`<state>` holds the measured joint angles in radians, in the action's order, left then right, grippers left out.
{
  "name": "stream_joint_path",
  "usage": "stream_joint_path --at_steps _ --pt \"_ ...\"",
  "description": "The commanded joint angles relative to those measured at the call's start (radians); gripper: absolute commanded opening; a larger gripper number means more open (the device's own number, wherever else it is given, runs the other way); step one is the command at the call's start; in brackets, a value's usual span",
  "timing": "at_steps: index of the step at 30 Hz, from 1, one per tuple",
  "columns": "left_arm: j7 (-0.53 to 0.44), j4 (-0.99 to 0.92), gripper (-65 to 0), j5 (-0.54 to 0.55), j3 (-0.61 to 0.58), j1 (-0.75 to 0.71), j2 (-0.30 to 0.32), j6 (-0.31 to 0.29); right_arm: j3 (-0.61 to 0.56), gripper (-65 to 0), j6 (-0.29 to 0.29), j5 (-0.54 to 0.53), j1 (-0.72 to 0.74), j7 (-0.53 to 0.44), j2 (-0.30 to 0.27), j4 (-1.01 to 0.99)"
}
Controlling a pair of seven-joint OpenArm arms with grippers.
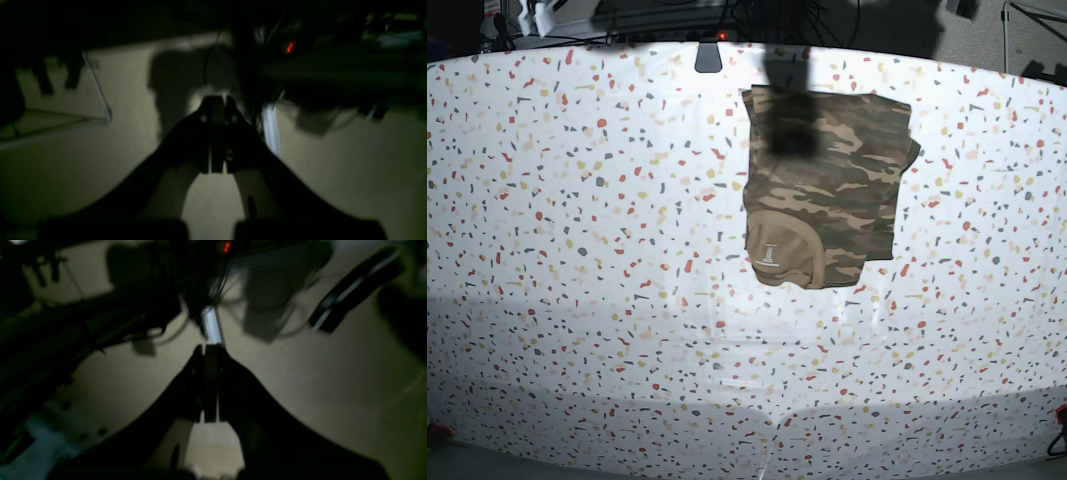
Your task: Fold the T-shirt properly
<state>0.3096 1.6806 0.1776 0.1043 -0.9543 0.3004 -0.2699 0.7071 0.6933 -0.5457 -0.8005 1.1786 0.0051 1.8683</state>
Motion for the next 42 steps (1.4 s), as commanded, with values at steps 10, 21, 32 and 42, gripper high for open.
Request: stream_joint_path --at_steps 10,21,32,42 --pt "-0.119 -0.592 -65.0 0.014 -0.001 0.282 0.004 -0.208 -0.06 -65.0 0.005 0.301 -0.013 -0.393 -0.068 -0.429" --pt "-0.245 -1.049 -65.0 0.013 -0.001 0.53 -0.026 -0.214 -0.317 -65.0 -0.002 0.38 0.213 -0.66 -0.279 -1.028" --pt "-0.26 -1.204 -65.0 -0.047 -0.001 0.634 -0.148 -0.2 -0.533 -65.0 -0.078 0.471 0.459 -0.906 -0.301 -1.413" --pt "-0.277 -1.216 -65.0 -0.047 -0.001 0.659 -0.17 -0.119 -0.592 -65.0 -0.148 0.46 0.488 -0.917 -0.301 -1.419"
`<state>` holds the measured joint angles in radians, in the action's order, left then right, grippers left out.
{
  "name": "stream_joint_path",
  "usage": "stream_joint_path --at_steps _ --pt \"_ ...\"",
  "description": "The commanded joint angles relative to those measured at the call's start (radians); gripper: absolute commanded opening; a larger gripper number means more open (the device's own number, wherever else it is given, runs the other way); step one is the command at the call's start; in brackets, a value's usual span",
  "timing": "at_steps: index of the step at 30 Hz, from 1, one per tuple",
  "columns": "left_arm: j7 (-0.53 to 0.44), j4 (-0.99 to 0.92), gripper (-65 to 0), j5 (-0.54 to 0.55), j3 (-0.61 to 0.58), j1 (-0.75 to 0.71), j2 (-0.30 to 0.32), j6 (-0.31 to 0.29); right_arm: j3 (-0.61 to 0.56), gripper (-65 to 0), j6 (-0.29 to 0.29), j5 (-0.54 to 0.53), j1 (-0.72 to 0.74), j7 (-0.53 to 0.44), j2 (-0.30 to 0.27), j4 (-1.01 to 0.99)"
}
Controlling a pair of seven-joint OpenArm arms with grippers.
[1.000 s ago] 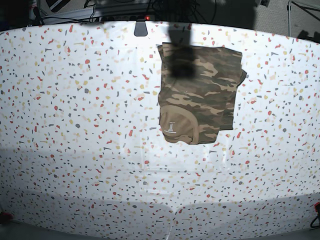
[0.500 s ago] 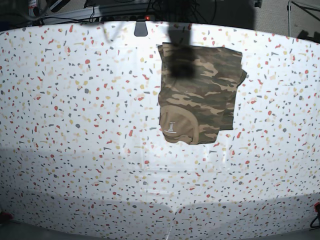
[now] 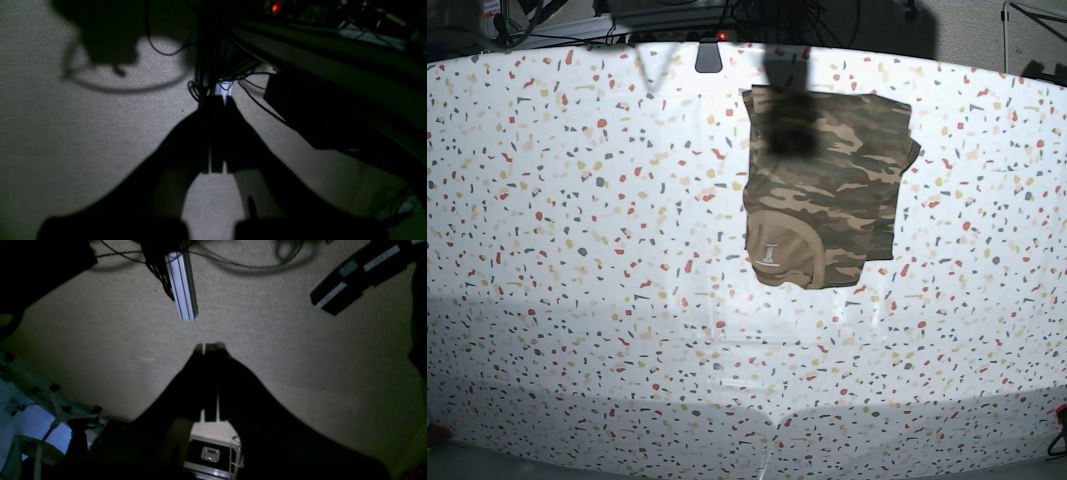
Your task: Fold the T-shirt properly
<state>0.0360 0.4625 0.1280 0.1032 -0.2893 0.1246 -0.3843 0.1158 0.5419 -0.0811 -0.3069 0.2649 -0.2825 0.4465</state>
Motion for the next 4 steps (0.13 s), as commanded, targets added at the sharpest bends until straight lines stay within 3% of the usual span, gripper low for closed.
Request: stream_joint_path --at_steps 1,4 --pt "-0.003 0.002 -65.0 0.003 0.0 -0.004 0.006 -0.004 0.0 -65.0 0.003 -0.005 -0.006 -0.004 -0.014 0.003" --pt "0.001 0.002 -65.0 0.003 0.0 -0.005 0.006 -0.004 0.0 -65.0 0.003 -0.005 -0.006 -0.004 -0.014 0.003"
